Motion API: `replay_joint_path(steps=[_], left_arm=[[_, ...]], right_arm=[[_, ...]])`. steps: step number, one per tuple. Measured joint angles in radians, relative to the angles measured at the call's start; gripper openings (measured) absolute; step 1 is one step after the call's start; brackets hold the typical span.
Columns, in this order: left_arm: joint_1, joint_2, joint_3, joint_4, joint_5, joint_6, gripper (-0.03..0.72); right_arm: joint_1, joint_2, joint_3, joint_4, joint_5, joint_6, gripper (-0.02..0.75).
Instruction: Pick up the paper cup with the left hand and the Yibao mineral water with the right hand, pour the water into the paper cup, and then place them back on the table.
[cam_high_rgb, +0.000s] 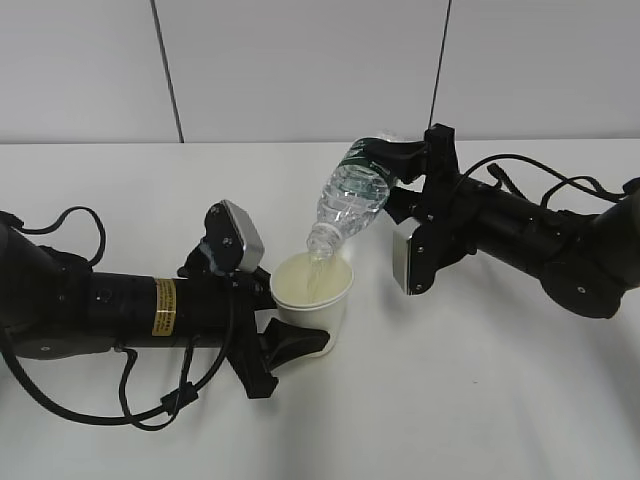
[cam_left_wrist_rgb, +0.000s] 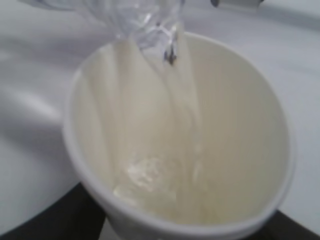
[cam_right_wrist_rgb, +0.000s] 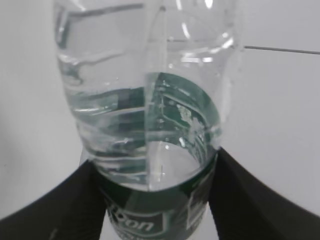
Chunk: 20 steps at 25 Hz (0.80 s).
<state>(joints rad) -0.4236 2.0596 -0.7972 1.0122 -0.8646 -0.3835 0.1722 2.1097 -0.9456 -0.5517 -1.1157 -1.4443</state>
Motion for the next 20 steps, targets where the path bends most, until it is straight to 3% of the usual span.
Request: replay_joint_path(steps=[20], left_arm=[[0.0, 0.0, 0.0, 0.002, 0.005, 0.0, 0.442]], right_arm=[[0.0, 0.0, -0.002, 0.0, 0.0, -0.043, 0.42]])
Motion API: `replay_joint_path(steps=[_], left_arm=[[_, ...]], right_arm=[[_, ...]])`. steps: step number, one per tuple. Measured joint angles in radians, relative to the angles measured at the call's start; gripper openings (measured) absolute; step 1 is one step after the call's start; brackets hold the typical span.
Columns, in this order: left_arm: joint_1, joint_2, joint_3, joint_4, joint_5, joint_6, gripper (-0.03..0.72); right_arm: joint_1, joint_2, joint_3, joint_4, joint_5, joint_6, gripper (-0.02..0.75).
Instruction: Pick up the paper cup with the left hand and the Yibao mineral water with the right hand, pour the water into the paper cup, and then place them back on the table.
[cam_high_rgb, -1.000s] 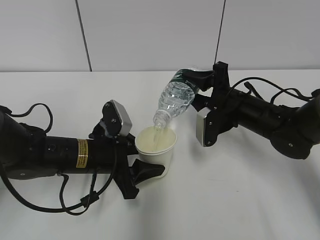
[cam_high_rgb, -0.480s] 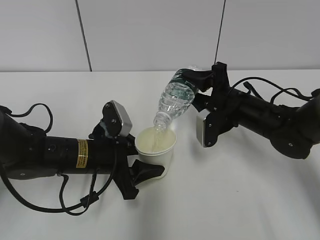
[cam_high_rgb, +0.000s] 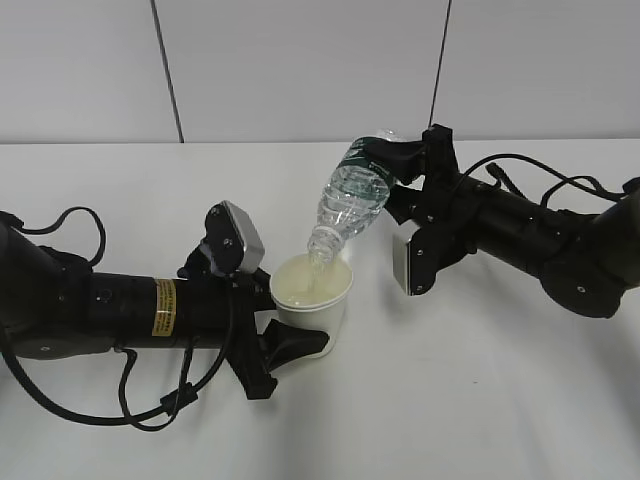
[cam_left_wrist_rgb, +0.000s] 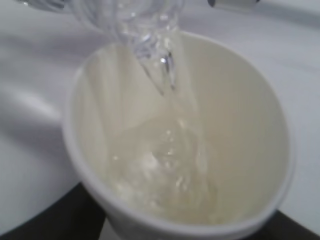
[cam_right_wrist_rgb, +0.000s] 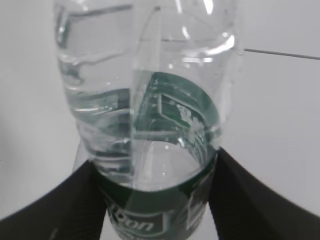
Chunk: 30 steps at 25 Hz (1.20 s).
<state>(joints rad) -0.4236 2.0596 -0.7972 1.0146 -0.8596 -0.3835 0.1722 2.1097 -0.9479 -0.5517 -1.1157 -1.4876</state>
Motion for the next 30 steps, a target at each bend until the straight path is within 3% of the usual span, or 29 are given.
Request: replay_joint_path(steps=[30], left_arm=[[0.0, 0.0, 0.0, 0.001, 0.007, -0.001, 0.442]], right_arm=[[0.0, 0.0, 0.0, 0.0, -0.006, -0.015, 0.417]])
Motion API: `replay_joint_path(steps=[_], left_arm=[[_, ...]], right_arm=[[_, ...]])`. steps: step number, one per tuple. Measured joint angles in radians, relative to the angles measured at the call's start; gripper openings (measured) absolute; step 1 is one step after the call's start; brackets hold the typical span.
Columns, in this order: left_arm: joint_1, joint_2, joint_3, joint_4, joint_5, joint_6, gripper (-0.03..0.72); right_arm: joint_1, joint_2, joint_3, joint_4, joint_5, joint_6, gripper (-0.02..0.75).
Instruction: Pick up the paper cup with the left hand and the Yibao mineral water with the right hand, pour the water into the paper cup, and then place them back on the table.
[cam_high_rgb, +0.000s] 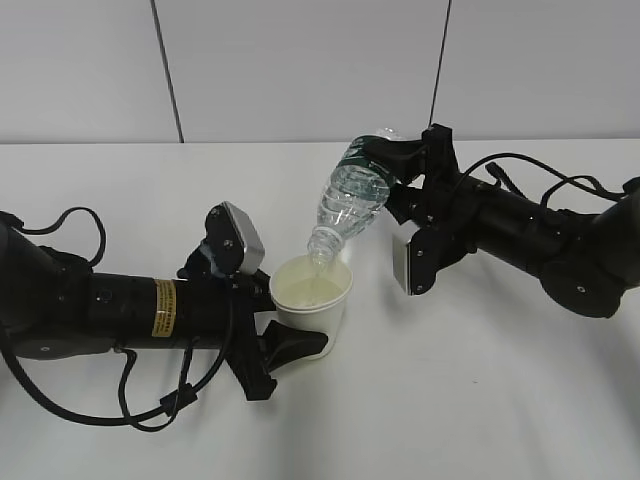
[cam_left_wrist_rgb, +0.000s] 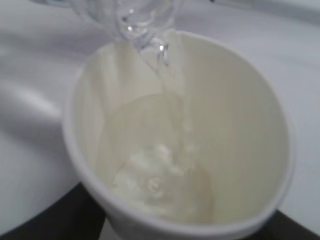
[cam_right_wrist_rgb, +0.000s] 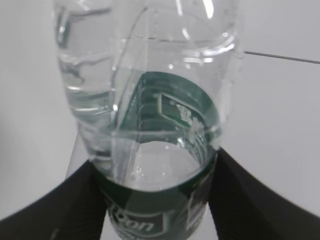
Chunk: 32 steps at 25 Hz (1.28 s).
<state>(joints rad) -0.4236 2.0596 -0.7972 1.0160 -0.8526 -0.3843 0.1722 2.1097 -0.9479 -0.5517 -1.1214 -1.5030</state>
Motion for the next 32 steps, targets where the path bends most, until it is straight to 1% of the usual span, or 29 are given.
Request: replay_joint_path(steps=[18, 32], left_arm=[[0.0, 0.001, 0.0, -0.004, 0.0, 0.0, 0.442], [0.0, 0.001, 0.0, -0.051, -0.008, 0.0, 0.441]], right_arm=[[0.0, 0.0, 0.0, 0.0, 0.0, 0.019, 0.417], [0.0, 0.0, 0.002, 0.004, 0.0, 0.456, 0.416]])
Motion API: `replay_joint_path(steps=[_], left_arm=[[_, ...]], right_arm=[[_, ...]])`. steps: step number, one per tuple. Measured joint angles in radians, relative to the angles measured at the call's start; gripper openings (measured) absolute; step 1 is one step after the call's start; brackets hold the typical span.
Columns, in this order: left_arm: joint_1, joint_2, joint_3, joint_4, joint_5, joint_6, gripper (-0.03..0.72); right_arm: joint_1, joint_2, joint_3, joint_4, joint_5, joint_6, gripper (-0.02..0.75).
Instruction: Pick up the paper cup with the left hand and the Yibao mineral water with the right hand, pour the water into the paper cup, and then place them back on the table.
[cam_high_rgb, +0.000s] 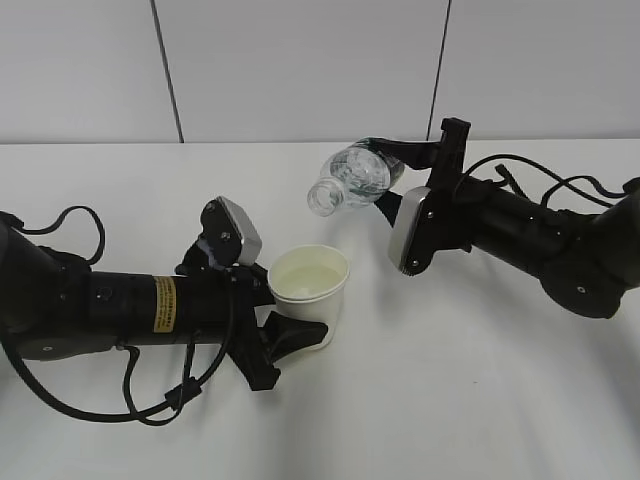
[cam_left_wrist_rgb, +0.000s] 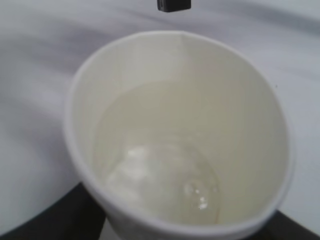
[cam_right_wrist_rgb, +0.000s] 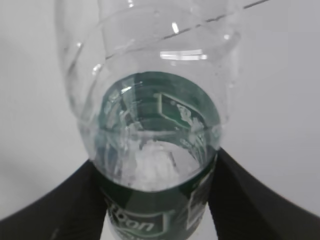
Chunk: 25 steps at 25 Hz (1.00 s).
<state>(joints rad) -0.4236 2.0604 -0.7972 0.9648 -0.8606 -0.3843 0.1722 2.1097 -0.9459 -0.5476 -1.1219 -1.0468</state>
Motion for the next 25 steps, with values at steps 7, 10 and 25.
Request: replay_joint_path(steps=[7, 10, 25], left_arm=[[0.0, 0.0, 0.0, -0.017, -0.007, 0.0, 0.441], [0.0, 0.0, 0.0, -0.027, -0.007, 0.0, 0.441], [0.026, 0.0, 0.0, -0.185, -0.007, 0.127, 0.441]], right_arm=[[0.0, 0.0, 0.065, 0.032, -0.004, 0.247, 0.416], [0.0, 0.0, 0.108, 0.098, -0.006, 0.393, 0.415], [0.0, 0.0, 0.172, 0.034, -0.008, 1.003, 0.415]])
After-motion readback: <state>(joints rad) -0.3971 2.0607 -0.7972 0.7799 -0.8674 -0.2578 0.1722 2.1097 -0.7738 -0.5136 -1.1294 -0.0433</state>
